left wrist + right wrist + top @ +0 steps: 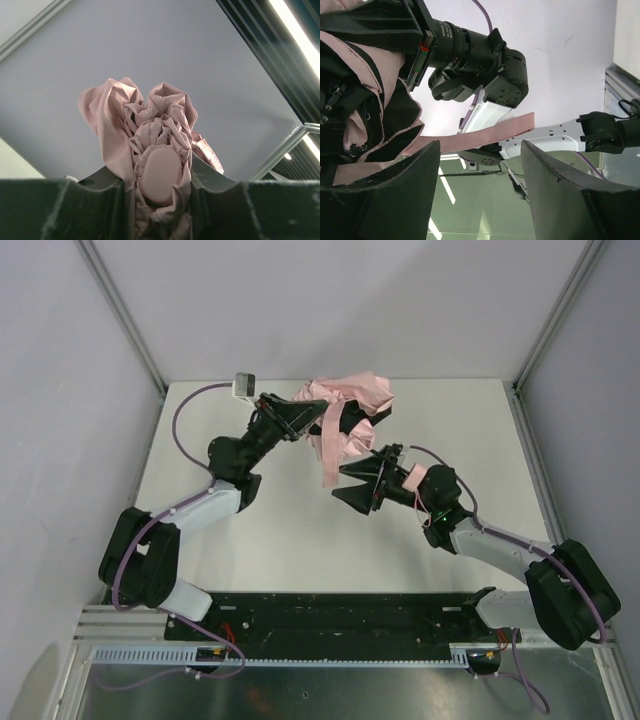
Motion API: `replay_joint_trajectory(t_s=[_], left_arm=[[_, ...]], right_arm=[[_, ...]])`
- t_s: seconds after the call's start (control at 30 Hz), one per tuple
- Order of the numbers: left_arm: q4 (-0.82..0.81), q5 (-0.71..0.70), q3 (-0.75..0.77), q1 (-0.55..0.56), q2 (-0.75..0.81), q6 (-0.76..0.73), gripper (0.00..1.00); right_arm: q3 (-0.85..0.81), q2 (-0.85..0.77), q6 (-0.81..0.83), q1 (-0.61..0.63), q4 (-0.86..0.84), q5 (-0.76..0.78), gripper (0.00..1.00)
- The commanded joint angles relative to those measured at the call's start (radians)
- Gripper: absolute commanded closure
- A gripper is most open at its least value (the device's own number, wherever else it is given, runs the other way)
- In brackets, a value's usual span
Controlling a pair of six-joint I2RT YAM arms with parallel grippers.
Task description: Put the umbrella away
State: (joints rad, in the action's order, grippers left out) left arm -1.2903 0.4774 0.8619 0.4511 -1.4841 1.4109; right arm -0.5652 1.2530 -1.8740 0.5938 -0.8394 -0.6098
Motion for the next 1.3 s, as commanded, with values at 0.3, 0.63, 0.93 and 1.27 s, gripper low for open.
replay_joint_trajectory(t_s=[0.3,0.63,0.93,1.27], left_arm=[[-0.386,0.027,0.035,0.038,0.017,-0.033,1.00],[-0.386,0.028,0.022,0.060,0.017,-0.034,1.00],[-0.387,0.028,0.052,0.050,-0.007,-0.024,1.00],[-0.388,0.092,0.094,0.007,-0.044,-0.029,1.00]], right_arm=[[-0.044,0.115,-0.101,0.035,-0.184,0.039,0.31],[-0.051,0.149,-0.138,0.031,-0.259,0.041,0.39],[-0.041,0.065,0.032,0.015,-0.002,-0.022,0.08],[-0.017,-0.067,0.080,-0.058,0.176,-0.070,0.13]])
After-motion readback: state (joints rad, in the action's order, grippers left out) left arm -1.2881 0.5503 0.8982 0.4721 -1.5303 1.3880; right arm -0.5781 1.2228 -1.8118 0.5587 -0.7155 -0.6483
